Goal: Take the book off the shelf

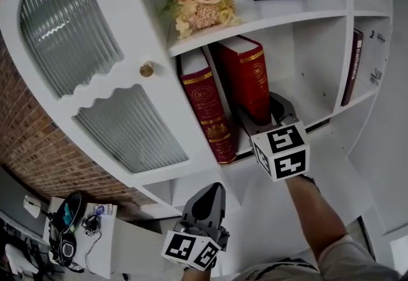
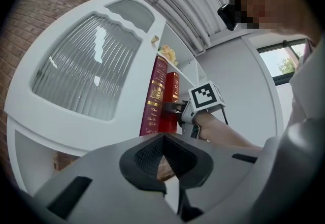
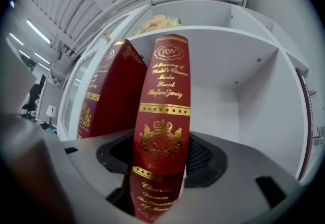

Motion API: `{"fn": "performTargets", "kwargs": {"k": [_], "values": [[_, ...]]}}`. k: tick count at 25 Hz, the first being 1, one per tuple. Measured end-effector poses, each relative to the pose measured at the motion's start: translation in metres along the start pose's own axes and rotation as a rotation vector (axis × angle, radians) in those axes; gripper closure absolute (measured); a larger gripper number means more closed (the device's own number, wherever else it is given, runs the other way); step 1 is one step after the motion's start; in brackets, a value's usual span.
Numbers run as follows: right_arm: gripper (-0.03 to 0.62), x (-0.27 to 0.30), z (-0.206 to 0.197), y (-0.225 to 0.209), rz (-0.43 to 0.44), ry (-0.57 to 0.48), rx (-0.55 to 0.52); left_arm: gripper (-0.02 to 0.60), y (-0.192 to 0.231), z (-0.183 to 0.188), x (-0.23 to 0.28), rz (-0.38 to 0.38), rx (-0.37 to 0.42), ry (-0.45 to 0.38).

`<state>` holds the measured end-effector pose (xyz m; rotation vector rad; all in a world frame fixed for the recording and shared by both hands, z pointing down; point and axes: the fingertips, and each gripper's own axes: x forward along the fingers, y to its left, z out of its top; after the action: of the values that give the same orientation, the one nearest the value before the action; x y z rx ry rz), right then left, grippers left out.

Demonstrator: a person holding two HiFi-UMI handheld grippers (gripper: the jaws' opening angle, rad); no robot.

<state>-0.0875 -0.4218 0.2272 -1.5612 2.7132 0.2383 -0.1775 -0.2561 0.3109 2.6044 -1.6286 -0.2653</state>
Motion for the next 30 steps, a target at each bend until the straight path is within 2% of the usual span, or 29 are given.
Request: {"fn": "performTargets", "kwargs": {"k": [9, 18, 30], "values": [[0.35, -0.036, 0.008, -0.008, -0.008, -0.072, 0.033, 0.571, -0.007, 0.002, -0.003, -0.027, -0.003, -0.01], [0.35, -0.087, 0.009, -0.01, -0.054, -0.094, 0.05, 0.571, -0.036, 0.004, -0.007, -0.133, -0.007, -0.019], [0.35, -0.174, 0.006, -0.002, -0.183, -0.123, 0.08, 0.571, -0.069, -0.007, -0.034, -0.291, -0.045, 0.005]]}}
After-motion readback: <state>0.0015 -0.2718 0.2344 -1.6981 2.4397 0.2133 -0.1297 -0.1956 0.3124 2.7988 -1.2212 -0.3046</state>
